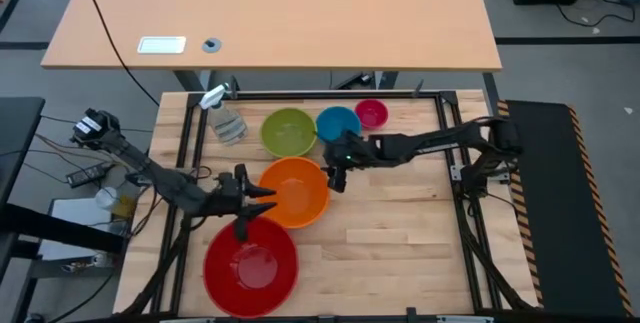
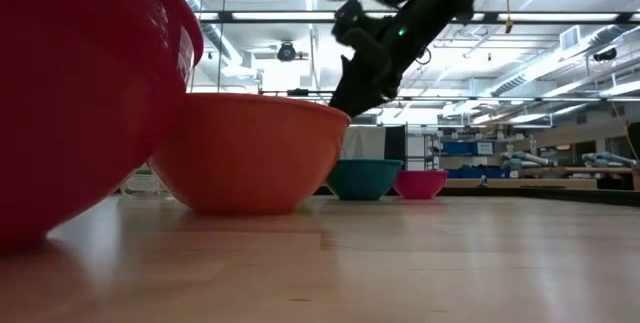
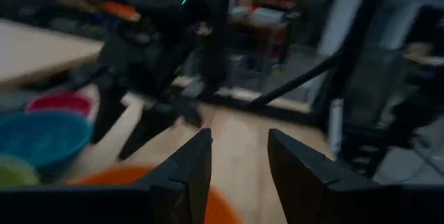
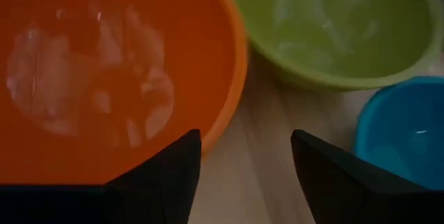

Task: Nest bowls inside each other
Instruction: Stack the orange bowl on top of the red bowl

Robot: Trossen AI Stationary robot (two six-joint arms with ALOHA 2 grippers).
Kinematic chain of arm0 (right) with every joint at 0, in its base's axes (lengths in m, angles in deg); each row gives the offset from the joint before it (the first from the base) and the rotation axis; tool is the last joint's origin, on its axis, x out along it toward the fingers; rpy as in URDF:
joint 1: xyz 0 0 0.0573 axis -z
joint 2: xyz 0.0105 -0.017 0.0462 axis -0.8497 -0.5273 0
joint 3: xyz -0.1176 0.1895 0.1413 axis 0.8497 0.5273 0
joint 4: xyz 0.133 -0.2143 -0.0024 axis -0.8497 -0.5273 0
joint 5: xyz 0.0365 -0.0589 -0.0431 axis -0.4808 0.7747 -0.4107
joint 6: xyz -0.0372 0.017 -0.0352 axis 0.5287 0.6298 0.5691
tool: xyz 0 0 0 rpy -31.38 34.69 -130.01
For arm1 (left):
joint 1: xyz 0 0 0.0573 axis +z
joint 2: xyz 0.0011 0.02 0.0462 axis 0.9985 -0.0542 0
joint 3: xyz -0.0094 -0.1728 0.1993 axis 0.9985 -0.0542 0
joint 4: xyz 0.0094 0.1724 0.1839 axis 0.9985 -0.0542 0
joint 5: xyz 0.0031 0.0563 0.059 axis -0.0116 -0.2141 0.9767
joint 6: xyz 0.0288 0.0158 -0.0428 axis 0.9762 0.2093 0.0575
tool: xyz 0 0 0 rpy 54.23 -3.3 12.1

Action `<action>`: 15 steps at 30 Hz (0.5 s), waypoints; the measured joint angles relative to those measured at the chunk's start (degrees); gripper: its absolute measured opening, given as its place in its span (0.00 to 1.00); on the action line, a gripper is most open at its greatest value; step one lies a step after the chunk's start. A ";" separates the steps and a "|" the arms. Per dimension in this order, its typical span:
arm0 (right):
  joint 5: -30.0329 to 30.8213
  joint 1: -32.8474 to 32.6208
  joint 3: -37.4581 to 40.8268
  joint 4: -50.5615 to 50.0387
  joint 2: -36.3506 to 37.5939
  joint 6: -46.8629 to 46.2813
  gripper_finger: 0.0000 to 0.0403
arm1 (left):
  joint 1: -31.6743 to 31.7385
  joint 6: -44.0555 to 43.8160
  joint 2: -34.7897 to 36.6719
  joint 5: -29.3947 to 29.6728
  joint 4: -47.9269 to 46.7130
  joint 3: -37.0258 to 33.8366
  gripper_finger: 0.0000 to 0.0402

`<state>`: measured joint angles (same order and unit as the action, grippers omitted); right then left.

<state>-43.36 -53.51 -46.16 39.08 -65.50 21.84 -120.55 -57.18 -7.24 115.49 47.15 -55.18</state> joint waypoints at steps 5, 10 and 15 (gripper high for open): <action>-9.94 -0.07 -5.31 -8.74 -2.30 12.84 0.54 | 0.38 -7.89 0.02 -0.12 -7.55 0.29 0.36; -6.96 -4.60 -9.22 -17.96 -2.17 26.28 0.51 | -0.48 -10.39 0.04 -0.89 -16.17 5.02 0.36; -4.02 -10.39 -10.46 -23.13 -2.19 35.23 0.51 | -0.27 -12.52 0.04 -2.14 -30.92 12.82 0.36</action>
<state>-47.38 -63.89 -56.61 15.95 -67.69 57.07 -120.82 -69.70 -7.20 113.36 16.23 -42.36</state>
